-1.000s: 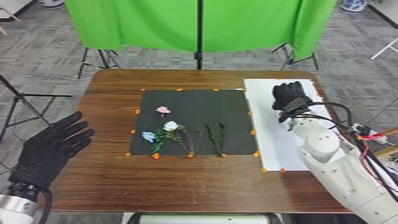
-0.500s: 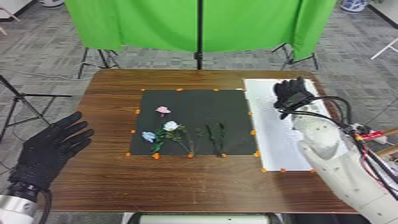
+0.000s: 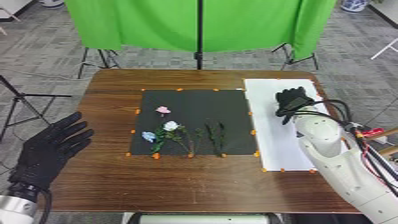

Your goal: Arrange flowers

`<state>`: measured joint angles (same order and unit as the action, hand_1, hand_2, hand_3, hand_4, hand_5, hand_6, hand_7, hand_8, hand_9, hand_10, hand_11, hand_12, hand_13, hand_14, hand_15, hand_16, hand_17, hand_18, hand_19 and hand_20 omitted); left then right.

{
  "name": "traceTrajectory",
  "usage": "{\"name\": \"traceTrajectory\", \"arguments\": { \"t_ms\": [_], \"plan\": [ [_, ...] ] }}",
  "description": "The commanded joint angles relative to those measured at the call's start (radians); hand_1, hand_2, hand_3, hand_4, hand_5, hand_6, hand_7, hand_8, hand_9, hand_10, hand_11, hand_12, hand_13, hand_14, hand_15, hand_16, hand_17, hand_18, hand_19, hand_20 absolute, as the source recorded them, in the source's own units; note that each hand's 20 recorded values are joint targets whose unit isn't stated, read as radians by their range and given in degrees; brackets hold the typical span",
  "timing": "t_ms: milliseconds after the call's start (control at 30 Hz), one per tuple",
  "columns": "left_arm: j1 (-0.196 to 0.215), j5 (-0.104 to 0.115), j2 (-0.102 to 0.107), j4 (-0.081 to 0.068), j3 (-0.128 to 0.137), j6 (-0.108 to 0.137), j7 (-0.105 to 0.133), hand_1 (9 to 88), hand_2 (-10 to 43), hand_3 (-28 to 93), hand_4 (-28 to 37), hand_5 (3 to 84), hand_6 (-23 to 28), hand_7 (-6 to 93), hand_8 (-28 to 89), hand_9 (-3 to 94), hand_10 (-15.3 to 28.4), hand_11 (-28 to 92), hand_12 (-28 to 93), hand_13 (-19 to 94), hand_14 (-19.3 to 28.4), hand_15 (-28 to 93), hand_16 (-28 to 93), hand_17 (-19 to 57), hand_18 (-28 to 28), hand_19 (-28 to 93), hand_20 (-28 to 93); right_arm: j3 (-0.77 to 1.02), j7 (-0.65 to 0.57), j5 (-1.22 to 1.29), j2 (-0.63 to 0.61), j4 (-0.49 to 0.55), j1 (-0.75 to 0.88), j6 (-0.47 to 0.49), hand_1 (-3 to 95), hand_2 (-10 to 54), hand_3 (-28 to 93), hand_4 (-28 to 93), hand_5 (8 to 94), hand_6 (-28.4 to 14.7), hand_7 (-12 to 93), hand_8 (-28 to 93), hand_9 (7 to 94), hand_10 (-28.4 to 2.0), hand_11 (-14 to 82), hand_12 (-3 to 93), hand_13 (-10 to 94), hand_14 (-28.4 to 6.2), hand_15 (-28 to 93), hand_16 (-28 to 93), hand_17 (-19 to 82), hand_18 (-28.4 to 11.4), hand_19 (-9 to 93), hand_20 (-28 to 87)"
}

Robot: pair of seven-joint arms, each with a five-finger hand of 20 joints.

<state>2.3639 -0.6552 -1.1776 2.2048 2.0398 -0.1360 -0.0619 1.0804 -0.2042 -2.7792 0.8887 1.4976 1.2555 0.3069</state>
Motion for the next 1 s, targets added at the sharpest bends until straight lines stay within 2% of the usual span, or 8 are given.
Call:
{"name": "traceTrajectory", "arguments": {
  "t_ms": [33,67,133,200,367,633,1000],
  "plan": [
    [0.012,-0.004,-0.01,0.001,-0.003,0.011,-0.003,25.5,0.6,72,-23.5,36.0,2.5,21.3,-11,28.4,12.2,25,14,23,14.7,34,-1,-10.9,21.0,44,6,-0.009,-0.006,0.045,0.005,-0.027,0.019,-0.156,42.4,-9.5,80,-28,55.0,1.4,40,-19,72.1,-2.7,20.5,33.5,75,2.6,43,36,31,-15.9,78,43],
    [0.011,-0.003,-0.01,0.001,-0.003,0.011,-0.004,25.5,0.6,72,-23.5,35.9,2.5,21.3,-11,28.4,12.3,26,14,23,14.7,34,-1,-10.9,21.0,44,6,-0.012,-0.006,0.054,0.003,-0.027,0.024,-0.183,43.4,-9.5,80,-28,56.4,1.3,44,-18,75.4,-2.3,19.1,36.0,77,2.6,43,36,31,-16.1,79,43],
    [0.014,-0.004,-0.011,0.002,-0.002,0.012,-0.002,25.5,0.6,72,-23.5,36.0,2.5,21.2,-11,28.4,12.3,26,14,23,14.8,34,-1,-10.9,21.0,44,6,-0.004,0.017,0.053,0.009,-0.022,0.031,-0.188,48.4,-9.5,81,-28,68.1,2.2,52,-14,88.8,-1.2,15.0,43.1,85,1.9,44,36,35,-17.0,82,44],
    [0.01,-0.004,-0.011,0.0,-0.002,0.01,-0.004,25.5,0.6,72,-23.5,36.0,2.5,21.3,-11,28.4,12.2,26,14,23,14.8,34,-1,-10.9,21.0,44,6,-0.006,0.027,0.058,0.008,-0.018,0.036,-0.207,48.7,-9.5,83,-28,71.1,2.5,52,-14,91.2,-1.0,15.1,43.8,87,1.7,45,36,36,-17.3,83,44],
    [0.01,-0.004,-0.011,0.001,-0.001,0.01,-0.005,25.6,0.6,72,-23.5,36.0,2.5,21.2,-10,28.5,12.2,26,14,23,14.8,34,-1,-10.9,21.0,44,6,-0.005,0.027,0.083,0.016,0.023,0.041,-0.225,48.0,-9.5,85,-28,73.1,2.4,52,-15,92.4,-1.2,15.1,44.5,88,1.4,47,35,36,-17.6,83,44],
    [0.009,-0.004,-0.011,0.002,-0.003,0.007,-0.01,25.5,0.6,72,-23.4,36.1,2.5,21.3,-11,28.4,12.2,26,14,23,14.8,34,-1,-10.9,21.0,44,6,-0.061,0.103,0.106,0.085,0.162,0.027,-0.243,48.4,-9.5,84,-28,73.0,2.1,52,-15,92.5,-1.4,14.5,45.0,88,1.5,47,34,36,-17.8,83,45],
    [-0.004,-0.004,-0.004,-0.002,-0.011,0.008,-0.023,25.6,0.6,72,-23.6,36.0,2.5,21.1,-11,28.4,12.3,26,14,23,14.7,34,-1,-10.9,21.0,44,6,-0.183,0.195,0.085,0.206,0.211,-0.013,-0.215,48.2,-9.5,84,-28,71.5,2.4,53,-15,91.6,-1.3,14.4,45.2,87,1.6,48,35,36,-17.3,83,45]
  ]
}}
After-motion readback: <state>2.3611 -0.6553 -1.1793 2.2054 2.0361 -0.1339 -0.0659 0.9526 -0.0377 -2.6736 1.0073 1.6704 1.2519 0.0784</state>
